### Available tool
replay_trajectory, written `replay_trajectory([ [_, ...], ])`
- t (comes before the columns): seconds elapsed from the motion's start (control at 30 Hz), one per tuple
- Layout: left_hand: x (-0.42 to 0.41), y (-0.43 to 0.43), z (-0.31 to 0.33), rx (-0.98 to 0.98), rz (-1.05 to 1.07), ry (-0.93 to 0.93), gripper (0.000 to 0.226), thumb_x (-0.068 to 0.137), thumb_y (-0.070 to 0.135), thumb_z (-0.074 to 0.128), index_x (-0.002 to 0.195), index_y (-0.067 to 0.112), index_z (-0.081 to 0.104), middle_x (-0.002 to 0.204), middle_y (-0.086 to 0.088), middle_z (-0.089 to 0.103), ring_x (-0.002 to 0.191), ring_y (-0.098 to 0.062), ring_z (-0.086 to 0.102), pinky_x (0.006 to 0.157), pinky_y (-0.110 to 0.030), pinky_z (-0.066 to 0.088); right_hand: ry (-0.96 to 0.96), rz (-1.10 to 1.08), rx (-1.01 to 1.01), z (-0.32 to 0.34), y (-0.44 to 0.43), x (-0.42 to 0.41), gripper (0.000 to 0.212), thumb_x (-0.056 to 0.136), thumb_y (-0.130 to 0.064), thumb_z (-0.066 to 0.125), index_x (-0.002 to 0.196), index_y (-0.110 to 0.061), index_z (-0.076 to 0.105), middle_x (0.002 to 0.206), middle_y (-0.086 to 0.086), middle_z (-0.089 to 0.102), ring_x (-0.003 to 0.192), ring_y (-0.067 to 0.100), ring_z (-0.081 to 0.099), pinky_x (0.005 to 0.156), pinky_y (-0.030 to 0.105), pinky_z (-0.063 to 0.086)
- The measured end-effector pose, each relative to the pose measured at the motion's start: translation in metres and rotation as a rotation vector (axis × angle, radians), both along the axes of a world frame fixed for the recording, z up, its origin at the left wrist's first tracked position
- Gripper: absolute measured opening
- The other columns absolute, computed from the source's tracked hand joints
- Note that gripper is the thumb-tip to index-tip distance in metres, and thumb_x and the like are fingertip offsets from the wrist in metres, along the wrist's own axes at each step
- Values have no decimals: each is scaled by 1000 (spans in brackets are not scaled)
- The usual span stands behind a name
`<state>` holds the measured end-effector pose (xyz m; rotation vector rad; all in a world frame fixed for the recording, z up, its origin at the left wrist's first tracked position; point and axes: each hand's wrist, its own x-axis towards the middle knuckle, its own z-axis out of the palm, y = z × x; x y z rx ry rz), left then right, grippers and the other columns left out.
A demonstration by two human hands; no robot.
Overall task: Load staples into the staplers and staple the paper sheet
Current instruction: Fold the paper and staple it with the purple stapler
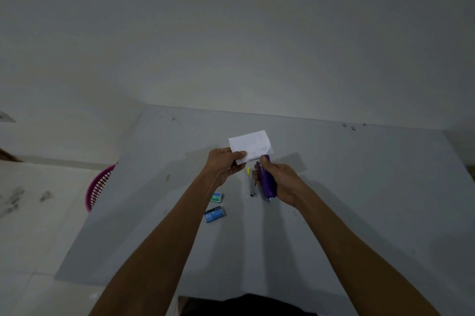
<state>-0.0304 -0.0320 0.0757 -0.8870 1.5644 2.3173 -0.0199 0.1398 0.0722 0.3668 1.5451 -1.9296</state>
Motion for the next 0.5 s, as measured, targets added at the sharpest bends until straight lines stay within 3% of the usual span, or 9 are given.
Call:
replay_trajectory([
  [0.17,4,5,-1,-18,-34,-1,26,80,-4,69,105,-7,62,85,-12,65,77,-23,63,78,-34,56,7,-39,-4,4,-5,-1,38,87,-34,64,108,-3,62,94,14,69,81,22,64,77,32,56],
  [0.37,6,3,3,-10,-73,-4,32,80,-3,70,110,-9,61,96,-17,67,80,-23,64,66,-28,58,-71,-63,-123,5,2,-1,38,91,-33,61,116,-5,59,91,13,68,78,20,64,75,33,53],
  [0.5,8,3,4,-22,-105,-14,29,81,-3,69,108,-9,62,96,-17,66,79,-22,64,68,-29,58,-74,-43,-120,4,4,-1,43,89,-31,64,120,-3,58,90,11,70,76,19,66,69,30,56],
])
